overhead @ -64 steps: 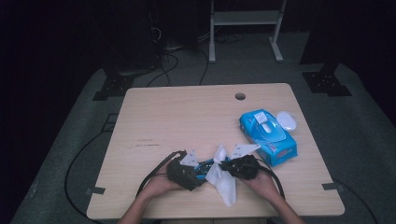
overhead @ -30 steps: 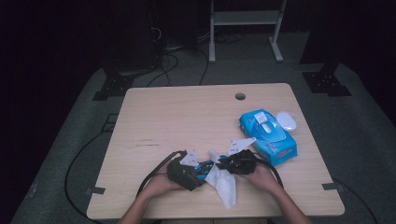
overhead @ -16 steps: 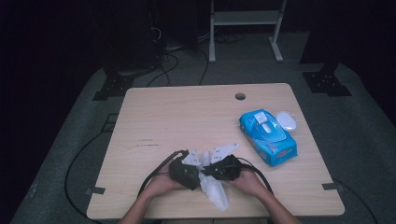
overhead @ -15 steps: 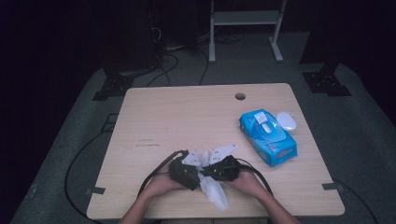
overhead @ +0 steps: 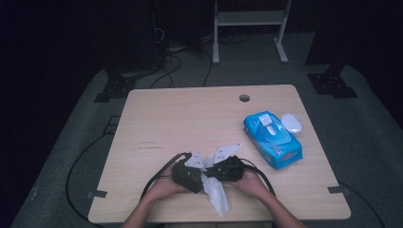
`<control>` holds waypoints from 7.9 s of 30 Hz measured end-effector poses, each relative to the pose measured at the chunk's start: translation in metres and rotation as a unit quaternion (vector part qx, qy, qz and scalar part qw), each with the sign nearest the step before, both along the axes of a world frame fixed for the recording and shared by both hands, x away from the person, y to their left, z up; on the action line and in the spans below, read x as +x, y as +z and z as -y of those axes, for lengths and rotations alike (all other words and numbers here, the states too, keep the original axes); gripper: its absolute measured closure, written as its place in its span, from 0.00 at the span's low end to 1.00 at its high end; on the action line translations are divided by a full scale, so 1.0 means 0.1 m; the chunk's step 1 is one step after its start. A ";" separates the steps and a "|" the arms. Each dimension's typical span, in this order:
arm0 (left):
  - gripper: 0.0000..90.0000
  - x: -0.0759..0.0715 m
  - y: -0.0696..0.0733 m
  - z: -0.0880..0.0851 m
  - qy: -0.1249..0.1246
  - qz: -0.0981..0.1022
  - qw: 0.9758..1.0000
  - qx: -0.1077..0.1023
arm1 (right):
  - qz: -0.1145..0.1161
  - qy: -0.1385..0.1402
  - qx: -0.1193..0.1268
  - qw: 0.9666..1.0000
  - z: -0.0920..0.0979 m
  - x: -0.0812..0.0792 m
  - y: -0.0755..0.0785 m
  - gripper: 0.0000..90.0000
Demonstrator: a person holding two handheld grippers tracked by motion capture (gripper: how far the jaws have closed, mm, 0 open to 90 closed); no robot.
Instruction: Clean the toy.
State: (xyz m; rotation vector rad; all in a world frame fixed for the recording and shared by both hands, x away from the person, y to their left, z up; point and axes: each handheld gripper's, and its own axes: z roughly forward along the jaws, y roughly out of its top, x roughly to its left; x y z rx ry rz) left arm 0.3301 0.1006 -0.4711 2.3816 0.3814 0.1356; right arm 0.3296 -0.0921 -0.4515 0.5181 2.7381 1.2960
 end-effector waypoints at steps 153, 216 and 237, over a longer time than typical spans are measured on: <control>0.26 -0.02 -0.02 -0.06 -0.008 0.008 1.000 0.004 | -0.031 -0.094 -0.008 0.995 0.94 0.10 -0.13 0.93; 0.26 0.00 -0.03 -0.02 -0.008 0.007 1.000 -0.002 | -0.028 0.004 0.024 0.999 -0.21 -0.03 -0.01 0.94; 0.26 0.00 -0.03 -0.01 -0.008 0.010 1.000 -0.002 | 0.006 -0.066 -0.005 0.998 0.03 0.20 0.01 0.95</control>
